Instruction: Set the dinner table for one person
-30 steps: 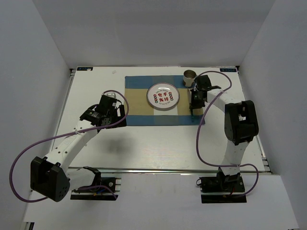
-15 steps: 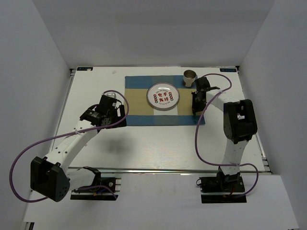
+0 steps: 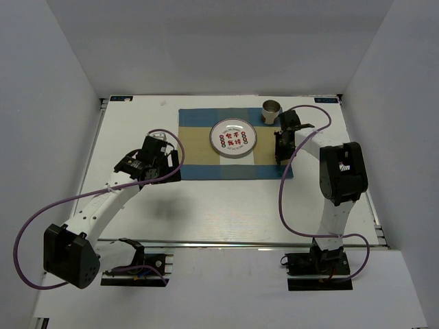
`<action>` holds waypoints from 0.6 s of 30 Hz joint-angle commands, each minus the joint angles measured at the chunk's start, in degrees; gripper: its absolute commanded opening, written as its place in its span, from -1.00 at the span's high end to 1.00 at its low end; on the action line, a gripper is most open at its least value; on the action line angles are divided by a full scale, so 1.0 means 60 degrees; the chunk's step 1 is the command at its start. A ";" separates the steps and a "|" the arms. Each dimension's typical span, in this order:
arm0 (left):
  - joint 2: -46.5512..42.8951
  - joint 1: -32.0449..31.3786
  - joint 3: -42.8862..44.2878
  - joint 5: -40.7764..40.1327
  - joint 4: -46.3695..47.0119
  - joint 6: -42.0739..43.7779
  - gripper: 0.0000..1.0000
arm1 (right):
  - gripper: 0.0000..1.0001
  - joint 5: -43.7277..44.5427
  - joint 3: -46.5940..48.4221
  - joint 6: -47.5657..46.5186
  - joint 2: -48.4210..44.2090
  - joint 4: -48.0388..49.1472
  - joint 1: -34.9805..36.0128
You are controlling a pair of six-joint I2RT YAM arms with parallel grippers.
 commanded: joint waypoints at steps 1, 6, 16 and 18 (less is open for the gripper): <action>-0.0070 0.0003 -0.0052 0.0168 0.0200 0.0086 -0.96 | 0.88 0.0180 0.0369 -0.0246 0.0023 -0.0193 0.0036; -0.0099 0.0003 -0.0067 0.0212 0.0200 0.0087 -0.96 | 0.84 0.0136 0.0589 -0.0421 0.0170 -0.0281 0.0022; -0.0084 0.0003 -0.0067 0.0241 0.0215 0.0116 -0.96 | 0.45 0.0019 0.0545 -0.0363 0.0214 -0.0178 0.0036; -0.0085 0.0003 -0.0067 0.0241 0.0215 0.0116 -0.96 | 0.32 0.0062 0.0604 -0.0363 0.0185 -0.0237 0.0007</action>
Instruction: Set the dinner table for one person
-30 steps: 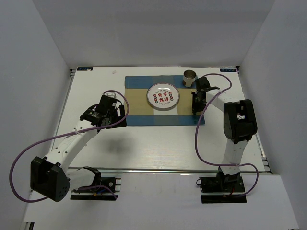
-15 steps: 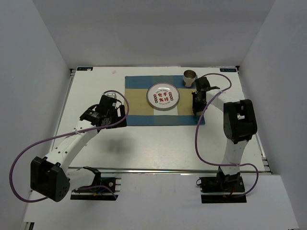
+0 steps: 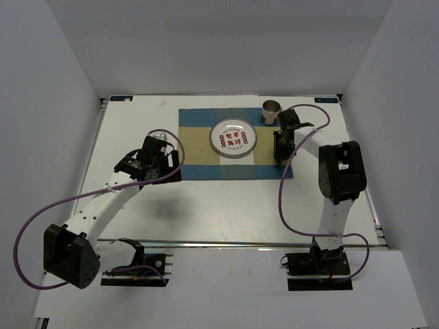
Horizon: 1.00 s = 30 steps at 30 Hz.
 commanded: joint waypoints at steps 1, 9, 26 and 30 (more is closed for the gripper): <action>-0.0084 0.0003 -0.0067 0.0132 0.0212 0.0108 -0.96 | 0.25 0.0026 0.0342 -0.0108 -0.0016 -0.0018 0.0014; -0.0084 0.0003 -0.0082 0.0161 0.0226 0.0138 -0.96 | -0.30 0.0012 -0.0066 0.0169 -0.1010 0.0229 -0.0015; -0.0041 0.0003 -0.0126 0.0585 0.0358 0.0226 -0.96 | -0.79 0.4376 -0.4711 0.4536 -0.5113 -0.0062 -0.2196; 0.0120 0.0003 -0.0126 0.0864 0.0402 0.0314 -0.96 | -0.79 0.4495 -0.5355 0.4697 -0.5507 0.0009 -0.2798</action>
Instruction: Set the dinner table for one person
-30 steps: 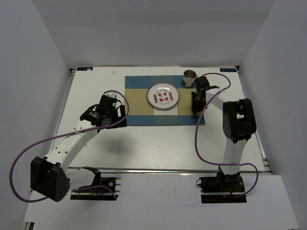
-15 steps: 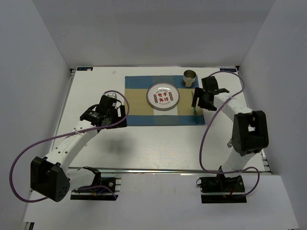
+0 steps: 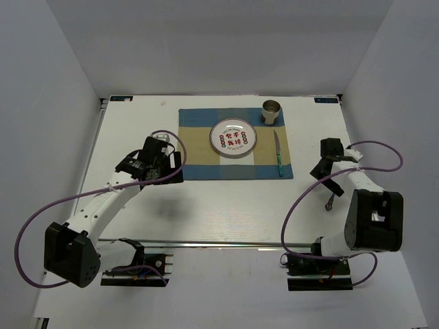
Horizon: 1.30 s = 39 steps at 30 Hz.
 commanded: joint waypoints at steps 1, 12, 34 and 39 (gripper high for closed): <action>0.0080 0.0003 -0.0009 0.0435 0.0205 0.0175 -0.96 | -0.79 0.0418 -0.0431 0.0369 -0.0518 0.0320 -0.0495; 0.0432 0.0003 -0.0024 0.0187 0.0191 0.0117 -0.96 | -0.76 -0.0695 -0.1281 -0.0070 0.0403 0.1681 -0.1318; 0.0637 0.0003 0.0079 -0.0034 0.0118 0.0000 -0.96 | 1.00 -0.2133 0.0075 -0.1797 0.0053 0.2037 -0.0442; 0.0403 0.0003 0.0049 -0.0194 0.0103 -0.0088 -0.96 | 1.00 -0.1853 0.1353 -0.2121 -0.0196 0.1025 0.0088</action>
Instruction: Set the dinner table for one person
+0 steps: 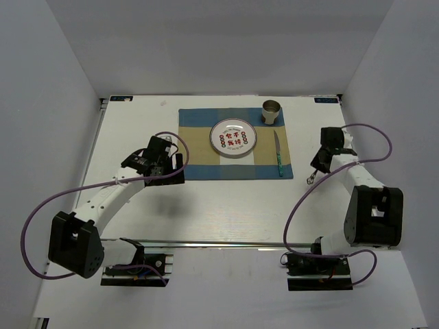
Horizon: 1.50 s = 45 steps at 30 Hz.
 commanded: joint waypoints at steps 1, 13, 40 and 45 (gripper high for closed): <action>-0.0366 0.0003 0.0049 -0.0249 0.0048 -0.0114 -0.96 | 1.00 -0.0177 0.1095 -0.0515 -0.0601 -0.0418 0.0691; -0.1331 0.0735 0.0548 -0.3676 -0.1211 -0.2485 -0.96 | 1.00 -0.1057 0.5062 0.1300 0.2295 -0.0345 0.5408; -0.2695 0.1614 0.0240 -0.3429 -0.0743 -0.1975 -0.96 | 1.00 -0.1497 1.3387 0.3133 1.0195 -0.1312 0.8342; -0.2607 0.1614 0.0211 -0.3209 -0.0670 -0.1799 -0.96 | 1.00 -0.1453 1.3563 0.2942 1.0356 -0.1561 0.8357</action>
